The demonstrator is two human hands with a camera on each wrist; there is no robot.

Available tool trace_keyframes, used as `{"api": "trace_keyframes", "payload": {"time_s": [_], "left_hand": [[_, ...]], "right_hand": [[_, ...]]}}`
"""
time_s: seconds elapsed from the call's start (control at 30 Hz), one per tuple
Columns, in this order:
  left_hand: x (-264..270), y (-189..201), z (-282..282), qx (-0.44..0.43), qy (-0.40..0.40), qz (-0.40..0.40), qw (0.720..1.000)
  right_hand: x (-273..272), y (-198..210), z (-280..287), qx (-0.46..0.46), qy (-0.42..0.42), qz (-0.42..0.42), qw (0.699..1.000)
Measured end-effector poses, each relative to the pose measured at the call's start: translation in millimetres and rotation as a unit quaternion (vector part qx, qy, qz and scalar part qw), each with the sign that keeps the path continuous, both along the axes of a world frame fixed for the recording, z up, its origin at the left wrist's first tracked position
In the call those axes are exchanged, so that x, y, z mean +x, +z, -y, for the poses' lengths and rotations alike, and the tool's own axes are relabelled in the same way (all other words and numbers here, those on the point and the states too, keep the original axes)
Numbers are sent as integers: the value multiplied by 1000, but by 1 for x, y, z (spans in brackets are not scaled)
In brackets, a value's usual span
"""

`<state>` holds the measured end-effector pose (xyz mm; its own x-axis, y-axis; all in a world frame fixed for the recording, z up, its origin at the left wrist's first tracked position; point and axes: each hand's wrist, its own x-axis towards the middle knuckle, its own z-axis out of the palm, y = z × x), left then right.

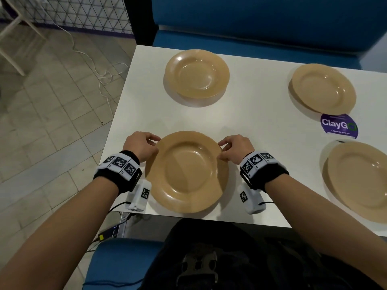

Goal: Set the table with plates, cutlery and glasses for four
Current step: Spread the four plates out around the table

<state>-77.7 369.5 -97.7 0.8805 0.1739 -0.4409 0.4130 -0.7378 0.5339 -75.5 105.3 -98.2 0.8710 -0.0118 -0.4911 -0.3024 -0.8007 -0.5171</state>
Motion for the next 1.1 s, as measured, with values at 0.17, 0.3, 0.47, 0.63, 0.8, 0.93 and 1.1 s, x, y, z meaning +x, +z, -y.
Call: {"api": "trace_keyframes", "payload": {"time_s": [0.17,0.3,0.47,0.63,0.8,0.93,1.1], "left_hand": [[-5,-1,0,1,-2,4,1000],[-5,-1,1,8,-2,9,1000],[-3,-3,3,17,-3,10,1000],[0,-4,6,28,1,14,1000],[3,3,21,39,0,49,998],[14,19,64,-2,-15,110,994],[25,35,167,-116,-68,92,987]], "right_hand": [[-3,0,1,1,-3,3,1000],[-5,-1,1,2,-5,6,1000],[-7,-2,3,7,-6,7,1000],[-7,-4,7,18,-5,8,1000],[-2,-3,16,27,-2,17,999],[8,8,38,43,-34,37,998],[15,25,95,42,-73,64,994]]}}
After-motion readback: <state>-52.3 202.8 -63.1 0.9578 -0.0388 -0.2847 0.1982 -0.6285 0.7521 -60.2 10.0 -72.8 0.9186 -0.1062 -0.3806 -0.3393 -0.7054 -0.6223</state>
